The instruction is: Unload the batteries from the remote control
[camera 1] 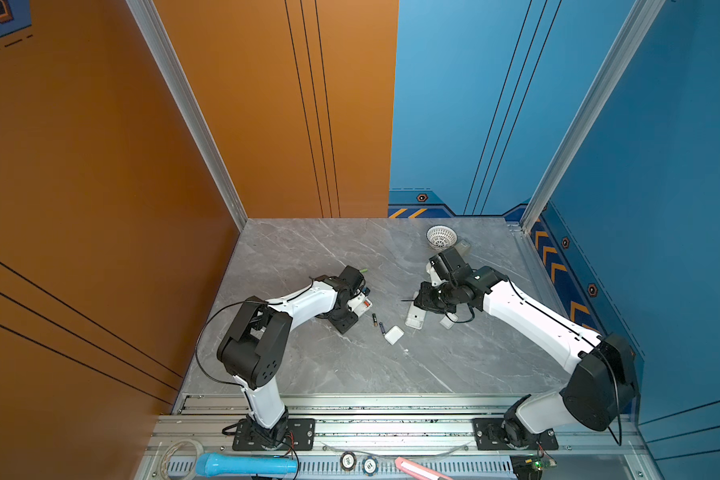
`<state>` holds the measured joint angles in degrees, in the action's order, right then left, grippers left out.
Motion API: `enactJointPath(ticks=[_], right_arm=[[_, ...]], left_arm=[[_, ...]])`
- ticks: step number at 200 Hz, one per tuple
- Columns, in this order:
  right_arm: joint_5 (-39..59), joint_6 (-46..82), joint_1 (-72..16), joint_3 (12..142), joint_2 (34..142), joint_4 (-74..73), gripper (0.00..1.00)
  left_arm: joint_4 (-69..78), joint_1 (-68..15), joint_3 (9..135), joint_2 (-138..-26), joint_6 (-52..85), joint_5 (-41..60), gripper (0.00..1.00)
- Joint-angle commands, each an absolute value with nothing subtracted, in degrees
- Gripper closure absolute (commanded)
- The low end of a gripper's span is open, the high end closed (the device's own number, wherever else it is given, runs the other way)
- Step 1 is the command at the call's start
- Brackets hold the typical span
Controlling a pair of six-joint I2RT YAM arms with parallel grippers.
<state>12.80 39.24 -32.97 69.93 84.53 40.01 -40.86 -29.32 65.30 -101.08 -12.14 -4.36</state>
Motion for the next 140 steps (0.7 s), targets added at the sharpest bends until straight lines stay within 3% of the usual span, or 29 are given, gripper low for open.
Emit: enactJointPath(ticks=[1,29,54,78,87,106,113,123,140], right_arm=[[12.0,41.74,-33.4,68.31,82.8,36.65,1.0],[12.19,42.6,-34.14,67.19,82.35,34.84,1.0],[12.48,42.65,-34.63,66.02,81.58,34.03,1.0],[12.97,42.45,-34.68,64.53,80.14,33.75,1.0],[12.88,42.21,-34.69,64.1,79.53,34.13,1.0],[12.74,41.42,-34.67,63.39,77.93,35.32,1.0],[12.73,41.24,-34.56,63.28,77.42,35.9,1.0],[12.63,40.97,-34.63,62.9,76.55,36.53,1.0],[12.66,40.81,-34.4,62.5,75.38,37.0,1.0]], left_arm=[[-48.42,-29.7,68.47,-102.18,-4.32,1.99,0.52],[-48.79,-29.49,68.32,-101.52,-0.52,4.01,0.49],[-48.65,-30.04,67.15,-100.98,-4.25,0.19,0.6],[-47.65,-29.88,64.95,-99.92,-13.01,-3.56,0.6],[-46.6,-30.05,63.28,-99.08,-18.46,-4.71,0.55],[-43.17,-29.17,60.17,-97.55,-26.7,-10.78,0.36],[-42.58,-28.18,59.88,-97.33,-28.67,-11.67,0.24],[-41.0,-26.47,59.68,-96.84,-29.9,-13.01,0.0],[-39.85,-23.91,60.54,-95.08,-29.97,-12.4,0.02]])
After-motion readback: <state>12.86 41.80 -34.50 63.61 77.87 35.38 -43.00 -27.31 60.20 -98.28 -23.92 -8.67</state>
